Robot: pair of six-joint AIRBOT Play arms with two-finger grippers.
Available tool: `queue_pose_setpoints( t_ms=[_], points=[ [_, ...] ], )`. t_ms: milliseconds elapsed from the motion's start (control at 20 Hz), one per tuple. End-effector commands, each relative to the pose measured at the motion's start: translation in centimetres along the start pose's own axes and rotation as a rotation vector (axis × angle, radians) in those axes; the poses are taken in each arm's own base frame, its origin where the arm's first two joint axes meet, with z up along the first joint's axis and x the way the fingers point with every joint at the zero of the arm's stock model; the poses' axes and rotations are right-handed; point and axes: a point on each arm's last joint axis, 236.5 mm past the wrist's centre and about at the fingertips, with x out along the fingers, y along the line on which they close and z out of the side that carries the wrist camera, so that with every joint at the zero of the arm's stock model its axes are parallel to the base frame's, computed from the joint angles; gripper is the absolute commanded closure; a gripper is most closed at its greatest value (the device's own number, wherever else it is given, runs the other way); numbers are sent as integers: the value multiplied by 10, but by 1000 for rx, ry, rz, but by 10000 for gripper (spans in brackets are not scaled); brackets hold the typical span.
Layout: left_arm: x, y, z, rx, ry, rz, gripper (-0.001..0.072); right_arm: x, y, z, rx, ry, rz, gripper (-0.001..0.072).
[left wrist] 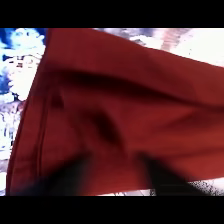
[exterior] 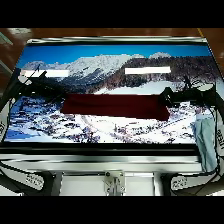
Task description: Fold the shirts.
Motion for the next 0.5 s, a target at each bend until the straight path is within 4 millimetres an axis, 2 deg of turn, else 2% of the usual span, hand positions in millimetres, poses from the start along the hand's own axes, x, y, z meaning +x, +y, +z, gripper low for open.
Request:
queue_pose_setpoints(
  t_ms=[0,50,100,200,250,350,450],
  points=[
    [4,14,-19,-48,115,13,14,-2,-6,4,-100,21,3,19],
    [-6,25,-26,-47,157,36,93,-16,-8,2,-149,44,-8,19],
    [-18,36,-34,-52,199,58,137,-32,-18,3,-181,63,-53,19],
    [-41,49,-47,-79,250,65,136,-64,-58,6,-135,78,-225,19],
    [-51,49,-52,-88,268,58,137,-74,-76,4,-85,83,-285,18],
    [-65,44,-63,-83,304,52,197,-71,-87,-6,-48,131,-280,18],
    [-76,35,-65,-58,288,56,197,-51,-82,-11,-39,171,-220,17]
  ],
)
